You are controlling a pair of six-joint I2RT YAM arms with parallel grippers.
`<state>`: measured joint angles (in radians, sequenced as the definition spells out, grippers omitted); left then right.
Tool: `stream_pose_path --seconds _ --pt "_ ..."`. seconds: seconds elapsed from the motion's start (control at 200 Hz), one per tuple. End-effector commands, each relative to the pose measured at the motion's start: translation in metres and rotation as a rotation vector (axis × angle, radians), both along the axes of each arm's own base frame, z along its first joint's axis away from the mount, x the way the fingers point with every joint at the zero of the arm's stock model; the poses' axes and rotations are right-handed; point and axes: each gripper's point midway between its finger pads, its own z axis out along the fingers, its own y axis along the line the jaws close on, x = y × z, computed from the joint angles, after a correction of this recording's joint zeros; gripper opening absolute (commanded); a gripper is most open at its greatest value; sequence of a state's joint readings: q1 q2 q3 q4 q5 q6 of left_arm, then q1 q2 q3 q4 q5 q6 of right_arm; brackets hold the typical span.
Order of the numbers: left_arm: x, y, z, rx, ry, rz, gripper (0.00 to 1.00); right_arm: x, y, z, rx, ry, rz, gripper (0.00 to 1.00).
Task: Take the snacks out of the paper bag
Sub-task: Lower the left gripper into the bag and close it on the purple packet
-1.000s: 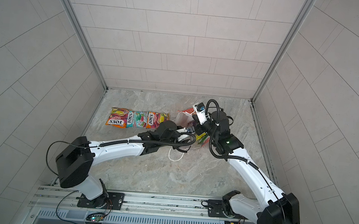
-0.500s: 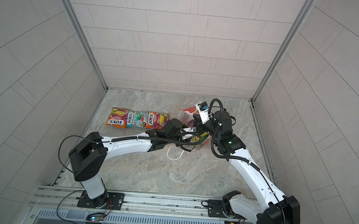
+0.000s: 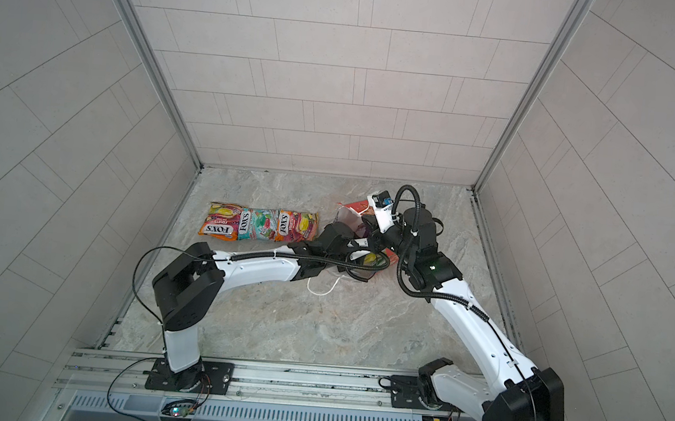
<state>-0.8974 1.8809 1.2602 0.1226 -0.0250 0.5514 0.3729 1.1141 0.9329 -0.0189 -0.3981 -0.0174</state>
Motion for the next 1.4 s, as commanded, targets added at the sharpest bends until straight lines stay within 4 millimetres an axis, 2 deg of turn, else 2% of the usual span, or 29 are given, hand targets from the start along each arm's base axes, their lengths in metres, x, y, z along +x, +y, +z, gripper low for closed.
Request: stream_pose_path --seconds 0.0,0.255,0.4,0.495,0.565,0.66,0.796,1.031,1.391 --pt "0.015 -0.003 0.009 -0.023 -0.034 0.032 0.53 -0.008 0.008 0.031 0.063 -0.080 0.047 0.00" --pt "0.029 -0.005 -0.003 -0.022 -0.023 0.039 0.47 -0.009 0.009 0.030 0.066 -0.077 0.053 0.00" --pt "0.035 -0.008 -0.011 -0.010 -0.022 0.038 0.40 -0.009 0.009 0.029 0.064 -0.077 0.055 0.00" --pt "0.038 -0.009 -0.012 -0.012 -0.023 0.040 0.30 -0.007 0.008 0.028 0.061 -0.074 0.049 0.00" --pt "0.038 -0.008 -0.010 -0.017 -0.022 0.040 0.15 -0.007 0.008 0.029 0.061 -0.074 0.046 0.00" --pt "0.034 -0.006 -0.002 -0.046 -0.023 0.041 0.13 -0.005 0.006 0.028 0.059 -0.075 0.035 0.00" --pt "0.031 -0.003 0.005 -0.065 -0.027 0.046 0.01 -0.002 0.005 0.026 0.057 -0.066 0.023 0.00" --pt "0.025 0.005 0.015 -0.087 -0.040 0.048 0.00 0.002 0.000 0.023 0.055 -0.059 -0.007 0.00" --pt "0.012 0.017 0.041 -0.153 -0.084 0.041 0.00 0.004 -0.002 0.021 0.058 -0.062 -0.013 0.00"
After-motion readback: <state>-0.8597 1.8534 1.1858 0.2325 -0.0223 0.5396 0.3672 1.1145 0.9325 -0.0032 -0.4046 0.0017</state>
